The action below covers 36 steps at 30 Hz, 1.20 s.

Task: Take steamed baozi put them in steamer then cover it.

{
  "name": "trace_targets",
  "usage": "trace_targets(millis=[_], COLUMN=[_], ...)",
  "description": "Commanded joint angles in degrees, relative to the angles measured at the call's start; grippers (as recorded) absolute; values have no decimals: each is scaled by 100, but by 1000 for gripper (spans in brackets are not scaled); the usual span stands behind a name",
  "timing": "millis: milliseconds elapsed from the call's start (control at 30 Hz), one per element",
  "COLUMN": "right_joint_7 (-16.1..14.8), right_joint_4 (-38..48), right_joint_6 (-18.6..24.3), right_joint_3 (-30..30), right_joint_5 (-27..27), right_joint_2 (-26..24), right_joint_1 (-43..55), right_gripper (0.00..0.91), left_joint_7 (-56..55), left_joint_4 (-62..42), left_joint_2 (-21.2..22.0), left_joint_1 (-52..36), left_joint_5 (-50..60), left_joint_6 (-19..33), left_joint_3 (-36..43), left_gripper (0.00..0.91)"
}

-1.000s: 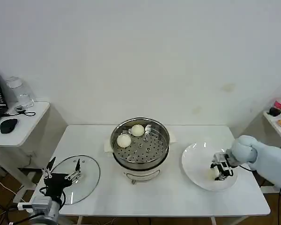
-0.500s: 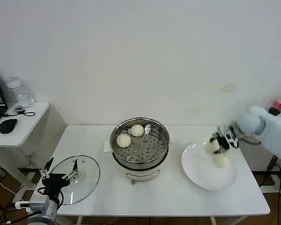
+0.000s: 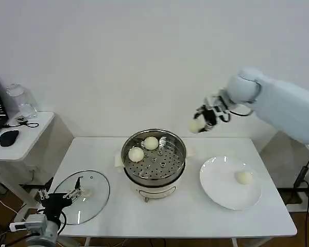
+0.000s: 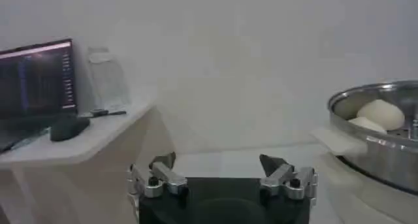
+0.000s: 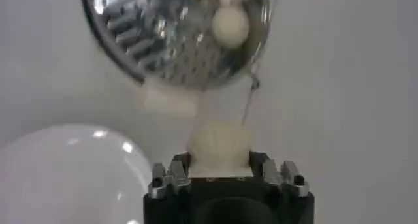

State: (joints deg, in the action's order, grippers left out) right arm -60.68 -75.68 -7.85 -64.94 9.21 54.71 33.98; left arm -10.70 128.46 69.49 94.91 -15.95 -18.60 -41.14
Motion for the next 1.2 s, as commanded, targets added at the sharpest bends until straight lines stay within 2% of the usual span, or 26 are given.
trace_targets(millis=[33,167,333,667,1067,1133,1167,1200], right_joint_7=[-27,-45,-71,-163,-193,-197,-187,-175], right_joint_4=[171,253,489,373,205,192,187,187], right_joint_6=[401,574,960,1504,1643,1653,1680,1690], right_joint_3=[-473,-571,-635,-752,-824,-826,-827,-826], right_joint_5=[99,-33,-504,-790,-871,-871,-875,-871], right_joint_2=[1581,1742,1960,1862,1681,1664,1655,1648], right_joint_1=[-70,-292,-693,-845,-883,-883,-877,-873], right_gripper=[625,615,625,625,625,675,846,907], left_joint_7=[-35,-31,-26,-20,-16,-16,-16,-16], left_joint_4=[88,107,103,112,109,104,102,100], left_joint_2=[7,29,72,148,157,161,165,167], left_joint_1=[-18,7,25,72,72,63,56,52], left_joint_5=[-95,-76,-53,-52,-50,-47,-44,-43], left_joint_6=[-60,-57,-55,-34,-31,-31,-32,-33], left_joint_3=[-53,-81,-84,-148,-161,-152,-147,-146], left_gripper=[907,907,907,907,907,907,907,907])
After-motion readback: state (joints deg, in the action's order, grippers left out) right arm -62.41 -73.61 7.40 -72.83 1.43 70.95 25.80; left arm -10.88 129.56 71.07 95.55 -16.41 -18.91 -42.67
